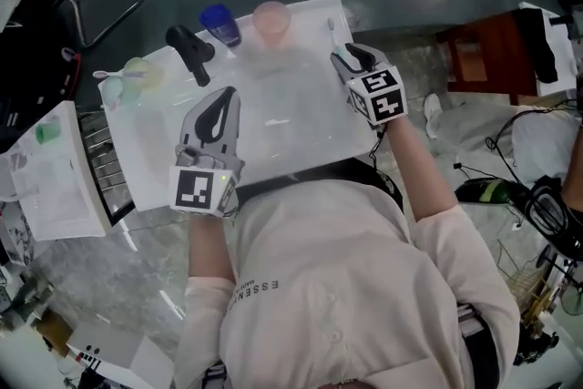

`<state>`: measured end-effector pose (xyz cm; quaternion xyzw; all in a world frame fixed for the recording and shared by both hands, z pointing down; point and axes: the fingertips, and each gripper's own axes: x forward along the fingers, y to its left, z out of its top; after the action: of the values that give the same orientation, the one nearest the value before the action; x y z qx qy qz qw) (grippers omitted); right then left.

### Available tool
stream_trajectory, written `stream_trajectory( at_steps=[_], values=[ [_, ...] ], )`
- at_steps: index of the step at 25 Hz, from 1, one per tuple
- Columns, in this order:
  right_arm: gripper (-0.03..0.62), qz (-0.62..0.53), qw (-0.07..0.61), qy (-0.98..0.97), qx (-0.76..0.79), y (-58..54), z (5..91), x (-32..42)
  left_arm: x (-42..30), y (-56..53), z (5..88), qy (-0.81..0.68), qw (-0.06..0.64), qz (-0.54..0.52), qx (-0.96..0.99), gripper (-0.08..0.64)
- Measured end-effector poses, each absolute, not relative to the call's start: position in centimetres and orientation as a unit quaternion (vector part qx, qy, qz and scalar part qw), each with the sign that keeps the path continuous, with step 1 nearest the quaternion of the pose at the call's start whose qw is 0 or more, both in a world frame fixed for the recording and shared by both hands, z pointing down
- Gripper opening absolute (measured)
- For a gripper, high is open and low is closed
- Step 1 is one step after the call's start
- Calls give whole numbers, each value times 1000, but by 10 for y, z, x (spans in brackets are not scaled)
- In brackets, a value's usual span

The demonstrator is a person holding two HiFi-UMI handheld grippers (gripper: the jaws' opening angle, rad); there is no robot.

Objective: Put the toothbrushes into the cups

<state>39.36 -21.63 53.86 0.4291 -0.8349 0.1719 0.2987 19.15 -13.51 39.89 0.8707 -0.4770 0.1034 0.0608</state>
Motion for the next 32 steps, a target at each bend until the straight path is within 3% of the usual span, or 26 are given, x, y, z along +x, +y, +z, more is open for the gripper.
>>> stream_trajectory(
  at_steps=[10, 20, 23, 26, 32],
  values=[
    [155, 229, 416, -782, 404, -229, 591, 402, 187, -131, 416, -502, 85, 123, 852, 2],
    [138, 286, 474, -739, 383, -235, 596, 404, 179, -129, 420, -496, 90, 129, 854, 2],
    [119, 294, 481, -733, 381, -236, 597, 403, 176, -130, 419, -495, 85, 131, 855, 2],
    [52, 299, 479, -731, 384, -237, 597, 403, 173, -131, 416, -495, 83, 128, 855, 2],
    [48, 306, 458, -730, 404, -236, 595, 404, 172, -130, 409, -489, 78, 117, 861, 2]
  ],
)
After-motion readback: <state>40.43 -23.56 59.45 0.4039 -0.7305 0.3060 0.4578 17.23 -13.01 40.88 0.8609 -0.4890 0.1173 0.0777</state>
